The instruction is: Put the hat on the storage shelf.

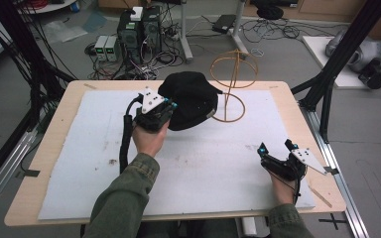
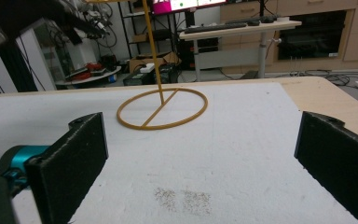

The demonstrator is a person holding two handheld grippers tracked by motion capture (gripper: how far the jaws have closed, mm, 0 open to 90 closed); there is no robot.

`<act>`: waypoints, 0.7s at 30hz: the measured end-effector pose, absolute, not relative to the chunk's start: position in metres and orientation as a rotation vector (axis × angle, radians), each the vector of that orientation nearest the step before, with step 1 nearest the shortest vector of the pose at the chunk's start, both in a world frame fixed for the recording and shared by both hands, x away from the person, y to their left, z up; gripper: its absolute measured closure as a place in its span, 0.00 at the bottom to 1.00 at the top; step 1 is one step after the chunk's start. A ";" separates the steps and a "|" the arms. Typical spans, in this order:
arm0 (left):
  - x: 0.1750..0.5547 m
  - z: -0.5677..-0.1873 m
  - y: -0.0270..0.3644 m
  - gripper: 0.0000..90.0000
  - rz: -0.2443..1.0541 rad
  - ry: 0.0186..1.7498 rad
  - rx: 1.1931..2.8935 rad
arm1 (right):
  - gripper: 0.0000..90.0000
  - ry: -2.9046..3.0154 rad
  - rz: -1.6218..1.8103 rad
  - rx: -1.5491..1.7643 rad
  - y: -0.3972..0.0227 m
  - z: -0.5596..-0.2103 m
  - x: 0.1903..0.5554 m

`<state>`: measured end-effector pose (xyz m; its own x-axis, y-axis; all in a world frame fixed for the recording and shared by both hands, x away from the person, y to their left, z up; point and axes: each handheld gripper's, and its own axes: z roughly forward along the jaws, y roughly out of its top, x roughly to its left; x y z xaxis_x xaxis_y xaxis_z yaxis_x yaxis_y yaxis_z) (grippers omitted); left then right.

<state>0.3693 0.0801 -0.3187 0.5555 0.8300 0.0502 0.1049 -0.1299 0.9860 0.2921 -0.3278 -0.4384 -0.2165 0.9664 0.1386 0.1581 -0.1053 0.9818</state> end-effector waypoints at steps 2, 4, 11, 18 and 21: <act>0.368 -0.315 0.083 0.98 0.765 0.804 1.564 | 0.02 1.426 1.401 1.296 -0.327 -0.439 0.293; 0.367 -0.313 0.084 0.98 0.769 0.795 1.548 | 0.02 1.429 1.400 1.292 -0.327 -0.438 0.293; 0.371 -0.309 0.084 0.98 0.778 0.775 1.457 | 0.02 1.430 1.402 1.290 -0.325 -0.438 0.293; 0.375 -0.304 0.077 0.97 0.825 0.746 1.374 | 0.02 1.429 1.425 1.299 -0.325 -0.438 0.295; 0.379 -0.301 0.074 0.97 0.827 0.741 1.357 | 0.02 1.432 1.424 1.289 -0.324 -0.439 0.296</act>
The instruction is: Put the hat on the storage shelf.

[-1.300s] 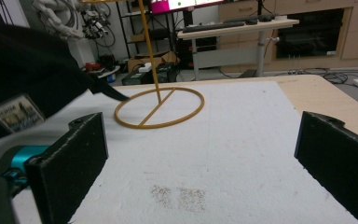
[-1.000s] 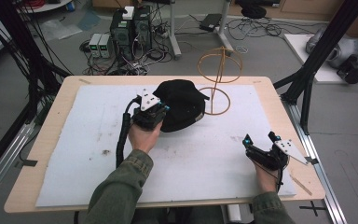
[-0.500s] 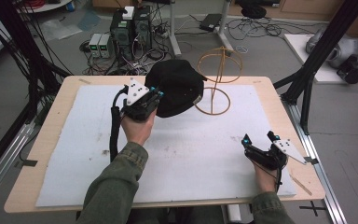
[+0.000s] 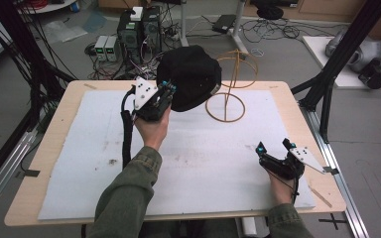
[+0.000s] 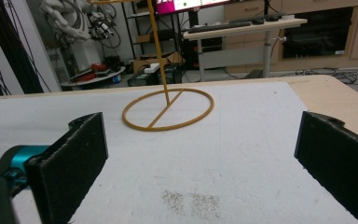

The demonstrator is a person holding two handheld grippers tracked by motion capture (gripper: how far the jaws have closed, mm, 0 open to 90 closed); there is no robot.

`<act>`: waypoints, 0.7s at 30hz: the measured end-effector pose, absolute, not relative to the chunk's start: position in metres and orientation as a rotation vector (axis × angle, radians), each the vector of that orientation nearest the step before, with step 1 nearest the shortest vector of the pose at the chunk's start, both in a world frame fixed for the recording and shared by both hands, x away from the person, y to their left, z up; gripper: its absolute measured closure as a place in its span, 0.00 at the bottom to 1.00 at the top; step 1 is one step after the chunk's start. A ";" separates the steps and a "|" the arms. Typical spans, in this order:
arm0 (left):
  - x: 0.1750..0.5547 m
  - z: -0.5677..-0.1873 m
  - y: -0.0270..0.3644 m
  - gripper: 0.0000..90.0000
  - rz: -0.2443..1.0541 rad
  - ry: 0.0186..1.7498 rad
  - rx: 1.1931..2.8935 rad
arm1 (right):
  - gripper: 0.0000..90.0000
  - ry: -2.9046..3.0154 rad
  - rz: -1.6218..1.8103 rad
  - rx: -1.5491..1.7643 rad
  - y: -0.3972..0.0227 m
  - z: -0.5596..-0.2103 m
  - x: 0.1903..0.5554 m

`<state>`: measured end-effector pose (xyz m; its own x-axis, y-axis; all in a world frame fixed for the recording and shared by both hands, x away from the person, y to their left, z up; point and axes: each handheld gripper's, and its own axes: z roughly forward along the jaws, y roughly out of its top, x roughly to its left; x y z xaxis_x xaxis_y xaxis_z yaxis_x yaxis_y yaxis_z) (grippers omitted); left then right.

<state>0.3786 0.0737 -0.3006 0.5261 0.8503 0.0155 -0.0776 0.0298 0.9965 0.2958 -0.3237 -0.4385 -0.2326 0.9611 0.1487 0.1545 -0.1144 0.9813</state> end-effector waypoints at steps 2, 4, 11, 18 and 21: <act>0.382 -0.299 0.072 0.97 0.824 0.741 1.338 | 0.02 1.436 1.426 1.290 -0.323 -0.438 0.295; 0.384 -0.298 0.071 0.97 0.819 0.737 1.323 | 0.02 1.436 1.427 1.287 -0.323 -0.438 0.295; 0.396 -0.294 0.062 0.97 0.814 0.736 1.293 | 0.02 1.431 1.448 1.300 -0.325 -0.438 0.293; 0.414 -0.285 0.045 0.97 0.774 0.722 1.299 | 0.02 1.426 1.465 1.317 -0.327 -0.436 0.294; 0.420 -0.279 0.040 0.97 0.753 0.720 1.301 | 0.02 1.428 1.479 1.313 -0.328 -0.436 0.295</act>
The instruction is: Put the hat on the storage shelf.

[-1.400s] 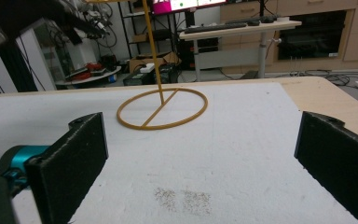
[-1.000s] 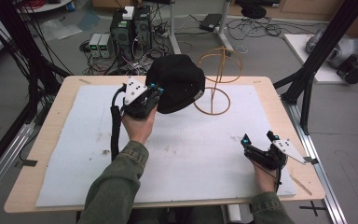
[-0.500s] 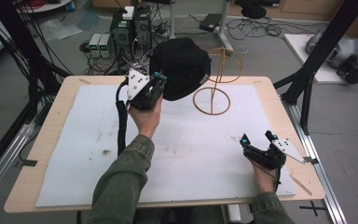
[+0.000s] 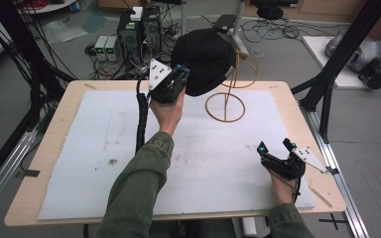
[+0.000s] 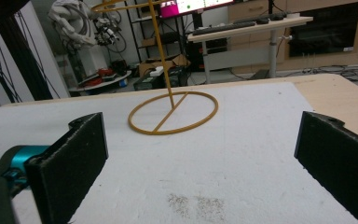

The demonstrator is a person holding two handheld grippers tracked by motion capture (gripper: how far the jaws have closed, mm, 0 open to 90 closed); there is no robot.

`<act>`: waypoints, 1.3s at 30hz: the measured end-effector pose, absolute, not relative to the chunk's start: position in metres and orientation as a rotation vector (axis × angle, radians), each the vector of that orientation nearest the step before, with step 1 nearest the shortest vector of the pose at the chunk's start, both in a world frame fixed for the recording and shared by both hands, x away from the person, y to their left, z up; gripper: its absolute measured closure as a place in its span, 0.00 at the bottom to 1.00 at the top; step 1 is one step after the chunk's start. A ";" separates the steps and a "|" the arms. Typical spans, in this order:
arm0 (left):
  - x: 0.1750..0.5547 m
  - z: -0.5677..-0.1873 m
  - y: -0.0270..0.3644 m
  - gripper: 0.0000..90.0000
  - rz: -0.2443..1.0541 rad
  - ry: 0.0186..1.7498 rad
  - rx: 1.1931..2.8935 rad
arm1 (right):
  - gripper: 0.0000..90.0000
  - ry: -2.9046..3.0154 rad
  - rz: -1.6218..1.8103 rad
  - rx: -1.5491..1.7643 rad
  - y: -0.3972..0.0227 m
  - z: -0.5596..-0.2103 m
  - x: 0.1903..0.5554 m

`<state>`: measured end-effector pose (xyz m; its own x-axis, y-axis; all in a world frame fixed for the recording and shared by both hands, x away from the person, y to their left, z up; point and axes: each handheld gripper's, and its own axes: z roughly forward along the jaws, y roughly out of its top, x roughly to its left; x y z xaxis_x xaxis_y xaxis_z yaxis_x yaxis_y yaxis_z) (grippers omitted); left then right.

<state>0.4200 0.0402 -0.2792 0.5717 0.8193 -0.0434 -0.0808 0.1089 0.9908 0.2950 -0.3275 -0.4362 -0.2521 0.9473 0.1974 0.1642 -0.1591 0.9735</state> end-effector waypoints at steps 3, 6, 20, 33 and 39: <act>0.427 -0.275 0.035 0.97 0.751 0.723 1.317 | 0.02 1.429 1.484 1.305 -0.327 -0.436 0.296; 0.433 -0.272 0.028 0.97 0.747 0.734 1.317 | 0.02 1.442 1.494 1.290 -0.326 -0.436 0.296; 0.469 -0.255 -0.025 0.97 0.670 0.717 1.396 | 0.02 1.461 1.482 1.261 -0.325 -0.436 0.298; 0.493 -0.237 -0.048 0.97 0.663 0.690 1.531 | 0.02 1.460 1.491 1.252 -0.329 -0.436 0.296; 0.500 -0.242 -0.049 0.97 0.619 0.716 1.549 | 0.02 1.462 1.495 1.244 -0.331 -0.435 0.294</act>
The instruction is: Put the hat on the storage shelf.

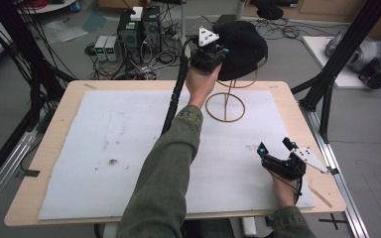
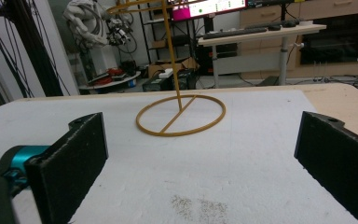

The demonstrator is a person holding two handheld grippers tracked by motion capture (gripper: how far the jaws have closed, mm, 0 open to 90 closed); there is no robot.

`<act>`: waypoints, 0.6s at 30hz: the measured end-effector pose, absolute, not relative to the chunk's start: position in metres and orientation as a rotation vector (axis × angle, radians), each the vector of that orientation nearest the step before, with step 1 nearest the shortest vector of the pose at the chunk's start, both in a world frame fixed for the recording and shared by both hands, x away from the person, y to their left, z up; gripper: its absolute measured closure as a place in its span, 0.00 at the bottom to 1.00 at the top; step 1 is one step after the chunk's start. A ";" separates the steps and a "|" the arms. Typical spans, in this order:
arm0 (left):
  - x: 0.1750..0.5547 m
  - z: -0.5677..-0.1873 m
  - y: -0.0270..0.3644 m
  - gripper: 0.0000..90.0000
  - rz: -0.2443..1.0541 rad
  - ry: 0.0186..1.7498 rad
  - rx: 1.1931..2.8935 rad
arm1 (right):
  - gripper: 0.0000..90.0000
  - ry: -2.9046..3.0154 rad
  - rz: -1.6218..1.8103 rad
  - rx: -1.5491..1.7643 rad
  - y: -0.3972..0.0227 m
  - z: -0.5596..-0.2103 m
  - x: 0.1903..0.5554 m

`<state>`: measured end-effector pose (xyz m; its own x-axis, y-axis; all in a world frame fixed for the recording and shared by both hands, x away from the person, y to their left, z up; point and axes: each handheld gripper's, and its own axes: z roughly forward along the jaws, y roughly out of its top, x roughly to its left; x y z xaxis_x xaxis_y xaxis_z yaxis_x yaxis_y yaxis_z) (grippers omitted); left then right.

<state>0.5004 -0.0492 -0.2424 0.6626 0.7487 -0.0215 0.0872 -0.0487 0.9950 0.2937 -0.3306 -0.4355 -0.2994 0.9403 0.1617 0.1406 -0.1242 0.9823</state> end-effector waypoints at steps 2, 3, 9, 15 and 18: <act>0.503 -0.245 -0.050 0.97 0.597 0.719 1.567 | 0.02 1.462 1.497 1.244 -0.331 -0.436 0.294; 0.504 -0.246 -0.050 0.97 0.588 0.725 1.576 | 0.02 1.465 1.496 1.244 -0.331 -0.436 0.293; 0.507 -0.251 -0.057 0.97 0.553 0.718 1.639 | 0.02 1.486 1.473 1.245 -0.333 -0.438 0.291; 0.514 -0.250 -0.054 0.91 0.496 0.800 1.632 | 0.02 1.497 1.474 1.233 -0.335 -0.439 0.285; 0.514 -0.249 -0.053 0.85 0.499 0.785 1.648 | 0.02 1.490 1.476 1.228 -0.337 -0.438 0.284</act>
